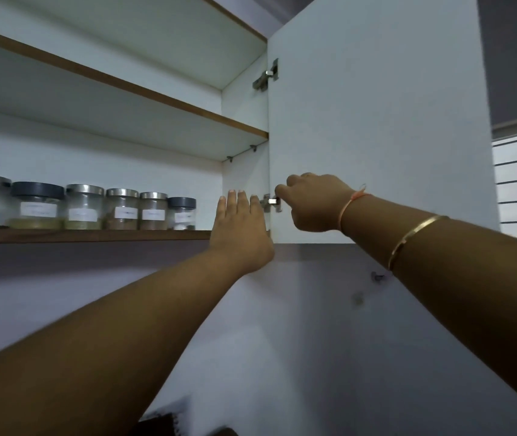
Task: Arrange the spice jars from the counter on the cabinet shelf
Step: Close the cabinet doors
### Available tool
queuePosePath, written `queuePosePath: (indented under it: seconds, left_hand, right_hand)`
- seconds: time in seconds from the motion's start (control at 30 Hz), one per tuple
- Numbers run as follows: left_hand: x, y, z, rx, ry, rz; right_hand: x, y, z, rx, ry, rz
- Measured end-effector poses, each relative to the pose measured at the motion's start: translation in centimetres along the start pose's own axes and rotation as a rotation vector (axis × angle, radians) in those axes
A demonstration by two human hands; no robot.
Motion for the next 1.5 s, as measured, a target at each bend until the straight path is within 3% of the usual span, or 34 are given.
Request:
queuePosePath:
  seconds: [0.43,0.67,0.93,1.2,1.5]
  left_hand:
    - [-13.7,-4.8,1.2,-0.108,0.177,-0.165]
    - [-21.5,-6.1,1.5,-0.228,0.227,-0.308]
    - [-28.8,-7.5,2.1,-0.169,0.406,-0.279]
    - [-32.7,-8.6,1.2,-0.104,0.627,-0.042]
    - [-32.9,-8.6,-0.2,-0.173,0.585,-0.043]
  right_hand:
    - [-12.8,7.2,-1.8,0.085,0.277,-0.128]
    - [-20.1,10.9,-3.2,0.007,0.221,-0.225]
    - [-25.5,12.8,-4.3,-0.225,-0.222,-0.442]
    - [-27.1,11.9,-6.8,-0.272,-1.046,-0.556]
    - [-26.2,9.7,-8.1,-0.391,-1.381,-0.557]
Point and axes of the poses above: each hand's wrist, its own y-axis away from the middle knuckle, its own z-axis out of the back of the hand, x = y × z, the point moved 4 cm from there along -y, towards the middle knuckle, and after that the axes turned 6 degrees about x, right-handed, at the moved point
